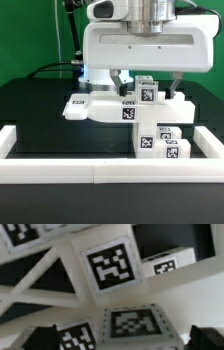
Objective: Assemble chair
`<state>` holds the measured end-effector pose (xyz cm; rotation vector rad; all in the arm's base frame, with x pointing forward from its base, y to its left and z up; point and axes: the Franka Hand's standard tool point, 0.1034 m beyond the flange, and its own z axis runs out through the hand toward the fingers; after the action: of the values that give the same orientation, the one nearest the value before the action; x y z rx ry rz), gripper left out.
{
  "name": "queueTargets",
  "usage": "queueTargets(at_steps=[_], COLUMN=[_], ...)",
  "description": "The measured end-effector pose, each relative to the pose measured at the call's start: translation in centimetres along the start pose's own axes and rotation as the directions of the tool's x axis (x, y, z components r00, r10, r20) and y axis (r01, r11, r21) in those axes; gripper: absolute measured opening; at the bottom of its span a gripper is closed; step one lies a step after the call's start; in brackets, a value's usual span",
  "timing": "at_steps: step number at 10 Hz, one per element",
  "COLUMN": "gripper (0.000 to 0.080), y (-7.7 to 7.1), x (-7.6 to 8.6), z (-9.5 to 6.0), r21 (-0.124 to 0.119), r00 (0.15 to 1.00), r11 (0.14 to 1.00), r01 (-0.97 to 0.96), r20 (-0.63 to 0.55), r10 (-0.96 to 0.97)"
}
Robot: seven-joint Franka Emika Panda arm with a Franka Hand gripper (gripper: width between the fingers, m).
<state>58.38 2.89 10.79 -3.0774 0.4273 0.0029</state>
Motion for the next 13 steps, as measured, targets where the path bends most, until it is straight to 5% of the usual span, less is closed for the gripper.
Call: queueTargets(at_steps=[2, 3, 4, 5, 6, 10, 13], gripper=[0.0649, 0.0535, 0.0535, 0.0354, 0.0268, 0.0268, 0.0269], y=[0.09, 0.1, 0.1, 0.1, 0.11, 0.04, -0.34], x=[0.04, 0.04, 0.04, 0.04, 0.04, 0.01, -0.16], z=[-0.01, 0.0, 0.0, 0.0, 0.0, 0.04, 0.12], r21=[0.0, 0.0, 0.0, 0.0, 0.0, 0.002, 0.002], r00=[0.999, 0.999, 0.999, 1.0, 1.0, 0.975, 0.878], r11=[0.999, 0.999, 0.999, 1.0, 1.0, 0.975, 0.878], r01=[0.047, 0.044, 0.044, 0.032, 0.006, -0.22, -0.479], r20=[-0.001, -0.001, -0.001, -0.001, -0.001, -0.001, 0.001], r10=[-0.047, -0.044, -0.044, -0.032, -0.006, 0.22, 0.479])
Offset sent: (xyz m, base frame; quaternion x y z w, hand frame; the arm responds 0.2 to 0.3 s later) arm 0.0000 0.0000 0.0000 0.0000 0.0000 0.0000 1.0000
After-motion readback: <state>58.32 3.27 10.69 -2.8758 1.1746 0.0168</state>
